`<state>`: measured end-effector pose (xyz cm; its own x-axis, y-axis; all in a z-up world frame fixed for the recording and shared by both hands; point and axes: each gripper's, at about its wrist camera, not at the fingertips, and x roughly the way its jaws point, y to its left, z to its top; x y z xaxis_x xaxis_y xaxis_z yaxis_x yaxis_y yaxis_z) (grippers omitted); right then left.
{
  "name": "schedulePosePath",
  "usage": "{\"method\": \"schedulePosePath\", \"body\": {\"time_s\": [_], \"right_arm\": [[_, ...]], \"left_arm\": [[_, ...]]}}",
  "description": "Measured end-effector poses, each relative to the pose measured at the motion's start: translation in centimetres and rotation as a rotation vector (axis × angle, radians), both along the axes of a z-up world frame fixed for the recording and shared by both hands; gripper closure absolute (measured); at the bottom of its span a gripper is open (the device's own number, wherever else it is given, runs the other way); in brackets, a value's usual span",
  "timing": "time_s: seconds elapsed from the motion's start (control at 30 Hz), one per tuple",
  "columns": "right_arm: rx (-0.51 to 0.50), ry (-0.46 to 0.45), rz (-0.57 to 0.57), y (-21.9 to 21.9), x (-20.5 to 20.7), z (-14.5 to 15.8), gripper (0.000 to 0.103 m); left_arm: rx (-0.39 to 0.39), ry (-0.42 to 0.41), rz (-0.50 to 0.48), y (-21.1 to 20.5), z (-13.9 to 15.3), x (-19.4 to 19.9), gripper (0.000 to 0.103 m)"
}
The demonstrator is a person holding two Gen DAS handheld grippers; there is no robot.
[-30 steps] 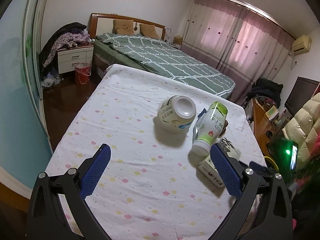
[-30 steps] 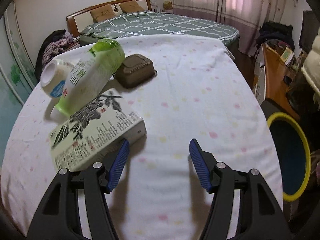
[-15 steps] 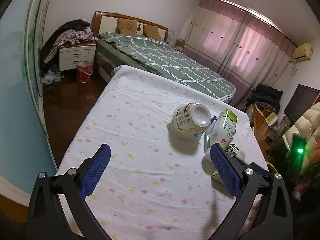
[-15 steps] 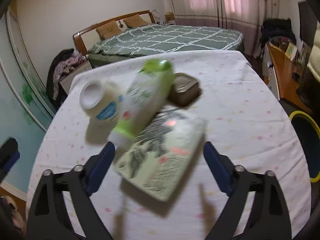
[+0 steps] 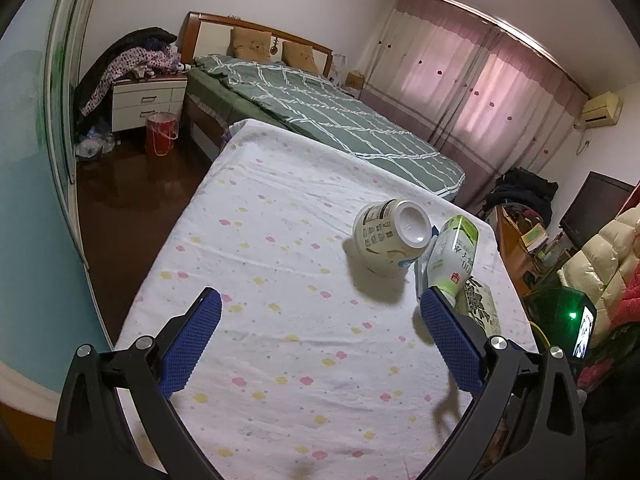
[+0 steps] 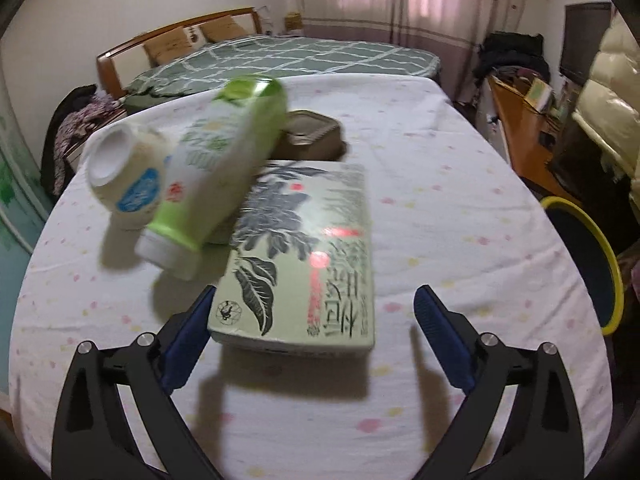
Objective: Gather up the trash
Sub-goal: 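Move the right tool to the table and grasp the green-and-white printed box, then carry the printed box into the yellow bin and open the right tool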
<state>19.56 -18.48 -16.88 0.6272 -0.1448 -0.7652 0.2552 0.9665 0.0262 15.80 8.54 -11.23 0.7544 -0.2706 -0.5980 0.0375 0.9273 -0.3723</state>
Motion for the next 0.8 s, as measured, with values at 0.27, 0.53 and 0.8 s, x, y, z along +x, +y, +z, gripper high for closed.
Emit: {"method": "schedulePosePath", "body": {"time_s": [0.27, 0.53, 0.8], "right_arm": [[0.022, 0.026, 0.046, -0.6, 1.5, -0.4, 0.035], [0.074, 0.009, 0.016, -4.8, 0.1, 0.6, 0.035], [0.093, -0.064, -0.145, -12.9, -2.2, 2.1, 0.035]], "left_arm": [[0.03, 0.003, -0.029, -2.0, 0.0, 0.1, 0.005], [0.071, 0.001, -0.067, -4.9, 0.4, 0.4, 0.005], [0.111, 0.004, -0.146, -9.2, 0.7, 1.4, 0.005]]}}
